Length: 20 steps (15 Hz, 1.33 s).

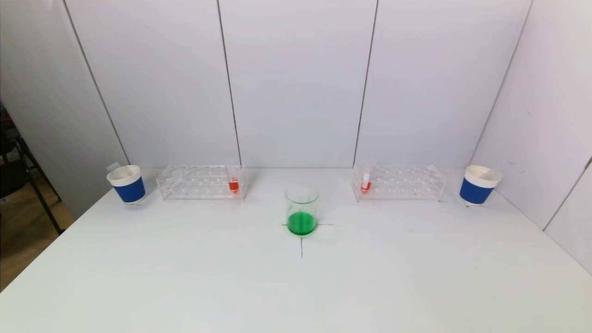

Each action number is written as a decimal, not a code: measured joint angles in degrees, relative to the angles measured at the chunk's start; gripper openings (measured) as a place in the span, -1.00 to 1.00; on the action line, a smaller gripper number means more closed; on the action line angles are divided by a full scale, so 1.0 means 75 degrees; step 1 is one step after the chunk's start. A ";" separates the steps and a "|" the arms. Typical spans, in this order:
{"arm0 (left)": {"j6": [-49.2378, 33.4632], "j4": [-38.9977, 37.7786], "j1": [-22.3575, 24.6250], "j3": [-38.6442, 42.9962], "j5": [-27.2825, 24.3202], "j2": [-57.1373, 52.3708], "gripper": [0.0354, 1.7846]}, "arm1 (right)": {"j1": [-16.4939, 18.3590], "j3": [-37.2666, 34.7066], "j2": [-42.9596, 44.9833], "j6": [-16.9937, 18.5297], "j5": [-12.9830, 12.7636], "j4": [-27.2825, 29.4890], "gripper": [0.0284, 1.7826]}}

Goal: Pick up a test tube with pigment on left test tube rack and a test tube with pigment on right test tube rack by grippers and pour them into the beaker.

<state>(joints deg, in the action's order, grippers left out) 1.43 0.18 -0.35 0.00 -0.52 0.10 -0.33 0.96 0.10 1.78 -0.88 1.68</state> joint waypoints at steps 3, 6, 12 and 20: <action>-0.0003 0.0000 0.0000 0.0000 0.0000 0.0000 0.98 | 0.0000 -0.0008 0.0000 0.0016 0.0000 -0.0015 0.99; -0.0003 0.0000 0.0000 0.0000 0.0000 0.0000 0.98 | 0.0000 -0.0011 0.0000 0.0016 0.0000 -0.0015 0.99; -0.0003 0.0000 0.0000 0.0000 0.0000 0.0000 0.98 | 0.0000 -0.0020 0.0002 0.0016 0.0000 -0.0016 0.99; -0.0003 0.0000 0.0000 0.0000 0.0000 0.0000 0.98 | 0.0000 -0.0011 0.0000 0.0020 -0.0003 -0.0015 0.99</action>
